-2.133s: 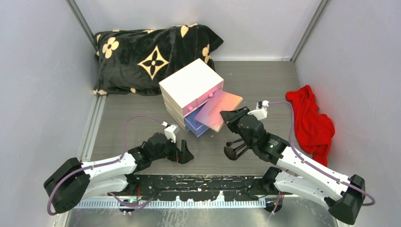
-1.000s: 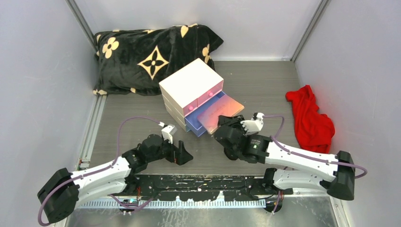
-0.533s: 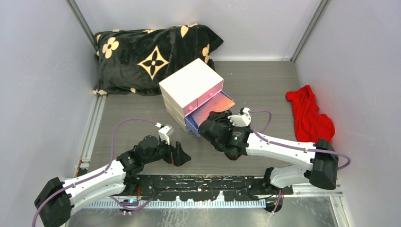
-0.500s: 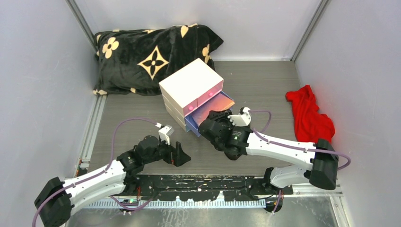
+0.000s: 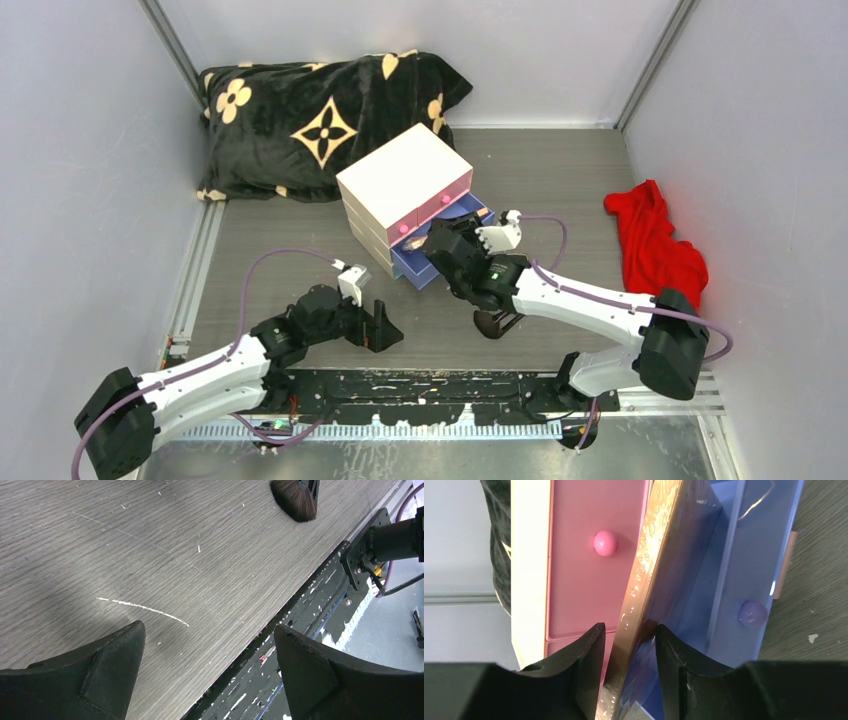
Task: Organize the makeup
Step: Place the makeup in the drawer.
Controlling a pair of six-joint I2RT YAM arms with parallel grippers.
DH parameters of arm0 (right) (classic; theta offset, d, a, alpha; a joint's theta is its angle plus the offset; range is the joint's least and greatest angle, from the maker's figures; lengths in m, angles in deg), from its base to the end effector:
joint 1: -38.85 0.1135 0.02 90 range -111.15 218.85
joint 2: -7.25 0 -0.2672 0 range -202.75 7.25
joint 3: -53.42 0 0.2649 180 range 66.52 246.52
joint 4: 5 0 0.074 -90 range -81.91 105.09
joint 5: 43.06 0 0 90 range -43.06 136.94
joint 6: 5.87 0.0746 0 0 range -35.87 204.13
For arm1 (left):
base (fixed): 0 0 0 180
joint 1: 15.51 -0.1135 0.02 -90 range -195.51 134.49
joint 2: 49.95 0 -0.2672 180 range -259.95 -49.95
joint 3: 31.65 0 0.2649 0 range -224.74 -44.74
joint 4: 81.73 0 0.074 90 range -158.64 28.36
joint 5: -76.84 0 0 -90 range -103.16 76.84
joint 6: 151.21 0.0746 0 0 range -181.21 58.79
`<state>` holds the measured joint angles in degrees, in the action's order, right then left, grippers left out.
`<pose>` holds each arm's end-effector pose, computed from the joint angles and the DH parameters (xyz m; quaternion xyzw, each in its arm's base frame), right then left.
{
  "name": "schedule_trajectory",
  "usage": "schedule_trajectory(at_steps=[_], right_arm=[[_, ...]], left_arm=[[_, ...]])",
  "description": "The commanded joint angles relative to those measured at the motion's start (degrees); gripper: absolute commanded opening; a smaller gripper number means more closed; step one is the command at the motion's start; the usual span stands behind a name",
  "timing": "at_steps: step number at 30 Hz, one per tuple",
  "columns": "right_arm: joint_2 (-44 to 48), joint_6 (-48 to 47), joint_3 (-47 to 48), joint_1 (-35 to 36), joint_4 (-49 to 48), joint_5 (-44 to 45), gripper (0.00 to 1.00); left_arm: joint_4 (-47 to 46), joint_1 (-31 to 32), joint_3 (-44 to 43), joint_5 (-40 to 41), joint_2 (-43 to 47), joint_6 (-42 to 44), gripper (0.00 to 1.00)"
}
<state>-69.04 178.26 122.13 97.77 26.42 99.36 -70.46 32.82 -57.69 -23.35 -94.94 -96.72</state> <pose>0.2118 0.2368 0.2629 0.4262 0.7143 0.2827 0.4777 0.1291 -0.1649 0.1422 0.1404 0.8532 -0.3889 0.3179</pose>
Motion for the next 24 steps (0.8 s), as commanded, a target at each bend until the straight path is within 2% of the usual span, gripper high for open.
schedule_trajectory(at_steps=[1, 9, 24], right_arm=[[0.65, -2.30, -0.04, -1.53, -5.86, -3.01, 0.47], [3.77, -7.48, -1.64, -2.29, -5.31, -5.40, 0.60], [21.37, -11.78, -2.14, -2.22, 7.68, -6.04, 0.61]], left_arm=[[-1.40, -0.19, -1.96, 0.89, -0.42, 0.70, 1.00], [-3.17, -0.21, -1.55, 1.29, -2.37, 0.69, 1.00], [-4.49, -0.35, -3.72, 1.70, -6.15, 0.88, 1.00]])
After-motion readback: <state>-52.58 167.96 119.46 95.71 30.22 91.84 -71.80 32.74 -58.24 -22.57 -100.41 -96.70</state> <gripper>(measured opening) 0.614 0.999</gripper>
